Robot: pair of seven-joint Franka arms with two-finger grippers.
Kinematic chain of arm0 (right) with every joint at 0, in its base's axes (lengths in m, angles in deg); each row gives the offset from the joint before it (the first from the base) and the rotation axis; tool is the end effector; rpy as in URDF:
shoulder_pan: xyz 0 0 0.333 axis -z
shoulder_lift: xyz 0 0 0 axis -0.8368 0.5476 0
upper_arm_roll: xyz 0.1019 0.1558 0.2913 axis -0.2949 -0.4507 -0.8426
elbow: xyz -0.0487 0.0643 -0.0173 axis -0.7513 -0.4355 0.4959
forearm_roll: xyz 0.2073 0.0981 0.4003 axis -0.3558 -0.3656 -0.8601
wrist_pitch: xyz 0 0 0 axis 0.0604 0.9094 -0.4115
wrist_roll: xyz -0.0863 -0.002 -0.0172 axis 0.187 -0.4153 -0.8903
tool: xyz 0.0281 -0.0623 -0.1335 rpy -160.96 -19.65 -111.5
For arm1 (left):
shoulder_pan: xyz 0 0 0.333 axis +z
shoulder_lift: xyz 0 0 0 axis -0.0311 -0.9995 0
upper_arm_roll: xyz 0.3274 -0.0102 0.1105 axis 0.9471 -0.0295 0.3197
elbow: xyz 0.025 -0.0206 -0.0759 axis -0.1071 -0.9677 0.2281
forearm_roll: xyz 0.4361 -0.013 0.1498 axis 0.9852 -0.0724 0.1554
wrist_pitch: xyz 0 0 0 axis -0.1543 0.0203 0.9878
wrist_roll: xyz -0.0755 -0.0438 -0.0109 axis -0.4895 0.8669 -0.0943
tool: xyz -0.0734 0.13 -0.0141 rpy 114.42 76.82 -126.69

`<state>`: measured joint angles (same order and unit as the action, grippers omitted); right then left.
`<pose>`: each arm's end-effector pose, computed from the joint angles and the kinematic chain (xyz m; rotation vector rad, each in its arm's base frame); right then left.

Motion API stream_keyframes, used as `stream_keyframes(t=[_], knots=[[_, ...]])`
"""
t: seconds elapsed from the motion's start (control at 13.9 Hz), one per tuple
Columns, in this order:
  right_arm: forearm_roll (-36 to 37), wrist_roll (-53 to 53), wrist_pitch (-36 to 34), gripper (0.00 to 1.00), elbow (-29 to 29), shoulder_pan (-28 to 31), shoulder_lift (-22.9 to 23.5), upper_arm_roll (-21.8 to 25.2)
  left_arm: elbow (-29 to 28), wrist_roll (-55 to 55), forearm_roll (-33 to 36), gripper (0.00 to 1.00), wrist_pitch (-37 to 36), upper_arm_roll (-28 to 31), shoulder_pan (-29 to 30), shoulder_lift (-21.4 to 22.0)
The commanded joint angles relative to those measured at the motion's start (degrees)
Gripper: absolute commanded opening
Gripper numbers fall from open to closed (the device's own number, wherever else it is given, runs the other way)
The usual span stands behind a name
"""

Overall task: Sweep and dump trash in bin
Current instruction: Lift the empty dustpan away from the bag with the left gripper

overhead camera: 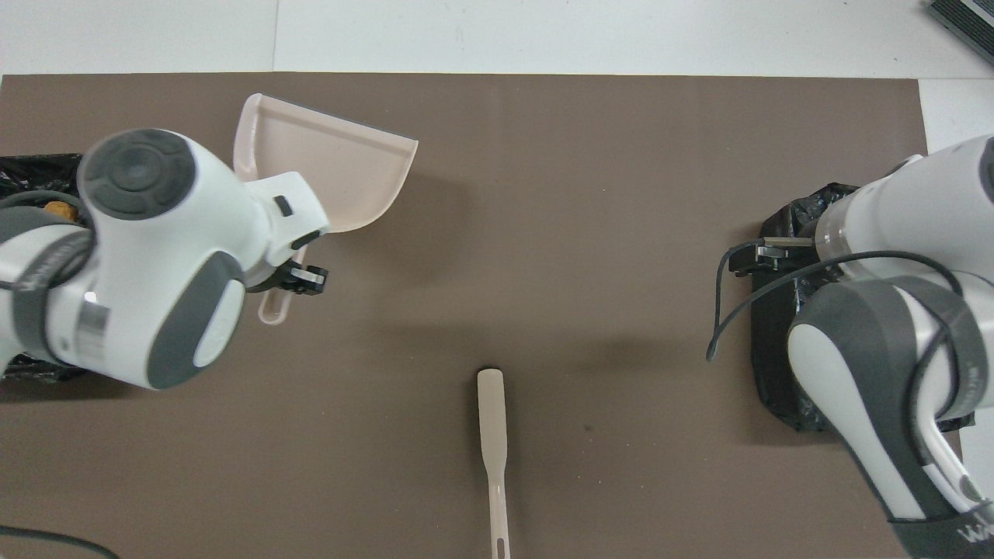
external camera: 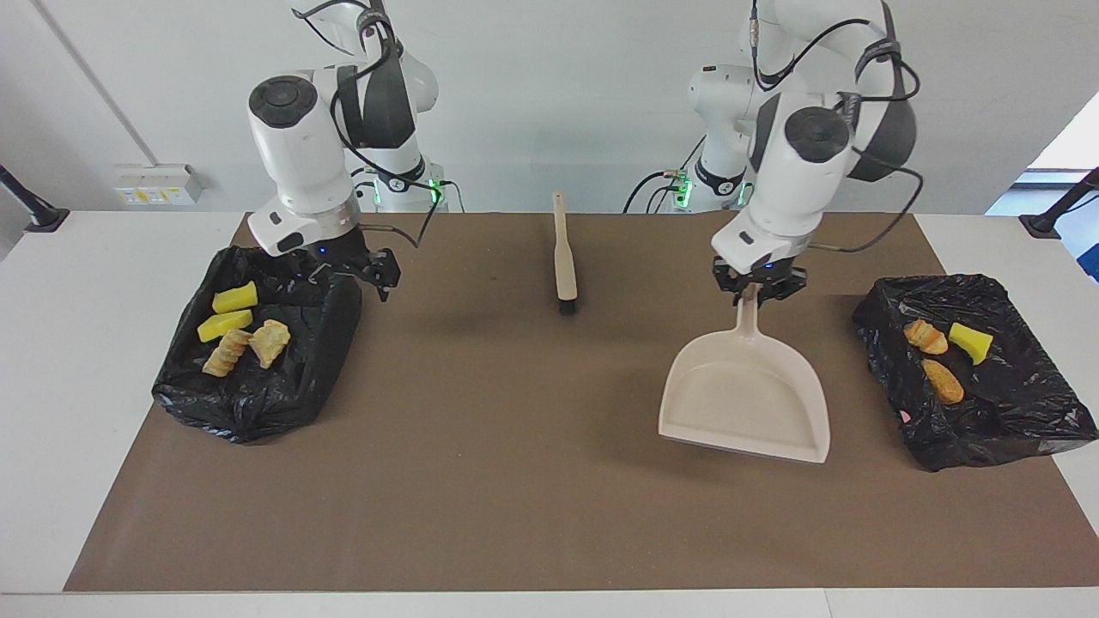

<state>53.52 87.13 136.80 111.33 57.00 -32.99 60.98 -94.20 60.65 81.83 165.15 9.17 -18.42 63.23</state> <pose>0.6263 0.0565 0.4934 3.0735 -0.1976 0.0243 0.6042 -0.2695 0.4136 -3.0322 0.4374 0.0490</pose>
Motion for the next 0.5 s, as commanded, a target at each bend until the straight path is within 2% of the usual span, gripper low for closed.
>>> stream_keyframes(t=[0.0, 0.07, 0.14, 0.43], knots=[[0.8, -1.4, -4.4, 1.00, -3.2, 1.9, -2.3, -0.2, 0.2, -11.1, -5.5, 0.00, 8.5, 1.2, -6.9, -5.4], [0.6, -1.4, -5.6, 1.00, -3.8, 2.0, -3.2, 0.5, 0.0, -13.3, -9.9, 0.00, 12.3, 1.2, -8.3, -6.6], [0.5, -1.5, -7.5, 1.00, -5.5, 2.0, -3.4, 1.4, 0.0, -14.3, -11.3, 0.00, 12.9, 1.3, -9.6, -6.7], [0.3, -5.6, -14.3, 1.00, -12.4, 2.3, -3.3, 4.7, -1.0, -20.8, -11.4, 0.00, 12.2, 1.3, -15.9, -7.7]])
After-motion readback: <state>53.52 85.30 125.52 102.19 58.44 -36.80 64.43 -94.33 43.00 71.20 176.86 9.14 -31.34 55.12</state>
